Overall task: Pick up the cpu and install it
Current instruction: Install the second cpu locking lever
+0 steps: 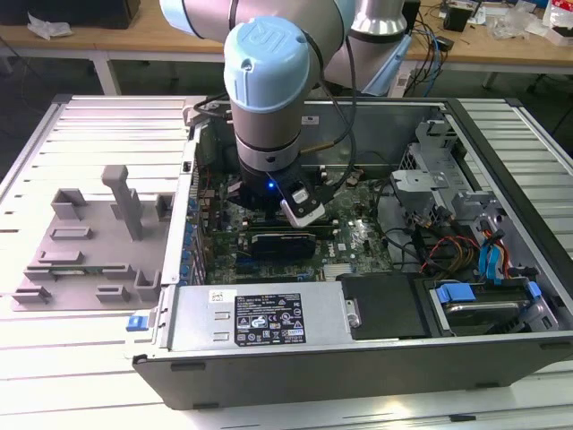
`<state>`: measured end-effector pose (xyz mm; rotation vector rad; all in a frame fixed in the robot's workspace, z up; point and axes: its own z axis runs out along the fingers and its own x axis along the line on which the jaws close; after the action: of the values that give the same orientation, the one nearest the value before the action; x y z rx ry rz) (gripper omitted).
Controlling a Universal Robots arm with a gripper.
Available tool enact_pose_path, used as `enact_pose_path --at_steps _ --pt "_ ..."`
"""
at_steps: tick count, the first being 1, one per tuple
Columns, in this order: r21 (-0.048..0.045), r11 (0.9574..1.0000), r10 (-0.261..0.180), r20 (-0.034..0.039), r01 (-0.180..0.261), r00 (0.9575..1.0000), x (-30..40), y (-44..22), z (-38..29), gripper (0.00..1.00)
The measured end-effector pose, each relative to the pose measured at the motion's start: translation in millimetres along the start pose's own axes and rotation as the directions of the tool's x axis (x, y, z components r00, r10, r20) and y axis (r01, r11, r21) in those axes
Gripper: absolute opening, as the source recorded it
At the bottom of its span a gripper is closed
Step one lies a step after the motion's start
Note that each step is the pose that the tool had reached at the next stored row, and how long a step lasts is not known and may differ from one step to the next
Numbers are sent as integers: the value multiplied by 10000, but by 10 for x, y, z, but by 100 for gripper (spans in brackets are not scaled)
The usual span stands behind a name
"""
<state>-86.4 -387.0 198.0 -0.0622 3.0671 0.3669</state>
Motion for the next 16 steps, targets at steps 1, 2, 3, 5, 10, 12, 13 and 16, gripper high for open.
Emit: enact_pose_path --at_steps 1,2,3,5,10,12,13,16 --pt "-20 10000 1 2 -1 10000 11 -2 9 11" --pt "-26 10000 1 4 -1 10000 18 -2 11 11" --pt "-27 10000 -1 3 1 10000 18 -2 11 11" --pt "-14 10000 -1 5 1 10000 18 3 -10 11" --pt "76 10000 -5 -1 5 10000 0 79 -319 11" --pt "85 10000 -3 1 3 10000 -1 88 -332 11" --pt "90 10000 -2 1 1 10000 -1 99 -330 11" --pt "136 9999 19 3 -19 10000 -4 152 -317 11"
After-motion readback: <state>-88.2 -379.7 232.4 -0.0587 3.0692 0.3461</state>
